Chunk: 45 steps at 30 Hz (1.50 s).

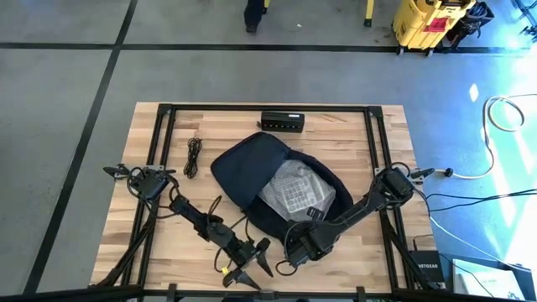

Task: Unpack backpack
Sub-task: Remove the transparent zip bag from the black backpack

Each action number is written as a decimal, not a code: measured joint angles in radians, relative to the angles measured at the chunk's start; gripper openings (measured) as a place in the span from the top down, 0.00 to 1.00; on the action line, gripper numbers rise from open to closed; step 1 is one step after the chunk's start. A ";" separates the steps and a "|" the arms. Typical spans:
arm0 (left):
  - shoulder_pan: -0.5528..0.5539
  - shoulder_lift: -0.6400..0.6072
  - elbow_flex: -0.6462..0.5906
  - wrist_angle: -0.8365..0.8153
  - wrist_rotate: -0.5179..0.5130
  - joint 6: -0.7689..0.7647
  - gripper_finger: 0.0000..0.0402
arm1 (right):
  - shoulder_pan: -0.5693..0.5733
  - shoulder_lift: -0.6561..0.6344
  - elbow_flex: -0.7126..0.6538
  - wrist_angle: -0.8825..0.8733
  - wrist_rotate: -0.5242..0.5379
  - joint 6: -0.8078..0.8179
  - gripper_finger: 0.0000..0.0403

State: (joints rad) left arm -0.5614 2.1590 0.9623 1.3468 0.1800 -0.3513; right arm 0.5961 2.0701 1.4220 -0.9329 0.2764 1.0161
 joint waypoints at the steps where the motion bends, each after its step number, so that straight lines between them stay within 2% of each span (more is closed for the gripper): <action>1: 0.000 0.001 0.000 0.013 0.002 0.010 0.41 | 0.000 0.000 0.000 0.001 0.000 0.000 1.00; 4: 0.019 0.001 0.000 0.022 -0.024 0.065 0.41 | 0.000 0.000 0.000 0.004 0.000 0.000 1.00; 8: 0.072 0.002 0.001 -0.098 -0.130 0.129 0.41 | 0.003 0.000 -0.001 0.018 -0.002 -0.002 1.00; 11: 0.102 0.002 0.000 -0.171 -0.110 0.204 0.41 | 0.007 0.000 -0.001 0.026 -0.004 -0.003 1.00; 14: 0.109 0.011 -0.005 -0.167 -0.064 0.301 0.41 | 0.007 0.000 -0.001 0.029 -0.005 -0.007 1.00; 19: 0.133 0.047 -0.013 -0.144 -0.064 0.278 0.41 | 0.006 0.000 -0.001 0.028 -0.007 -0.019 1.00; 22: 0.143 0.071 -0.046 -0.064 -0.156 0.250 0.42 | 0.008 0.000 -0.001 0.028 -0.007 -0.019 1.00; 24: 0.140 0.076 -0.082 0.020 -0.223 0.234 0.47 | 0.008 0.000 0.000 0.028 -0.007 -0.020 1.00; 27: 0.132 0.077 -0.148 0.126 -0.369 0.223 0.59 | 0.011 0.000 0.000 0.027 -0.007 -0.025 1.00; 30: 0.124 0.077 -0.187 0.171 -0.567 0.219 0.72 | 0.013 0.000 0.000 0.027 -0.002 -0.026 1.00; 32: 0.122 0.077 -0.188 0.160 -0.674 0.208 0.79 | 0.013 0.000 0.000 0.029 -0.002 -0.026 1.00; 37: 0.110 0.076 -0.149 0.174 -0.705 0.242 0.89 | 0.013 0.000 0.000 0.052 0.000 -0.026 1.00; 40: 0.086 0.074 -0.123 0.170 -0.794 0.244 0.90 | 0.013 0.000 0.000 0.050 0.000 -0.026 1.00; 43: 0.067 0.072 -0.096 0.048 -0.895 0.229 0.91 | 0.013 0.000 0.000 0.051 0.000 -0.026 1.00; 45: 0.064 0.072 -0.075 -0.113 -0.908 0.193 0.91 | 0.013 0.000 0.000 0.054 0.000 -0.026 1.00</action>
State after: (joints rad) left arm -0.4976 2.2311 0.8877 1.2333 -0.7277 -0.1578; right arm 0.6086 2.0697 1.4220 -0.8790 0.2764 0.9900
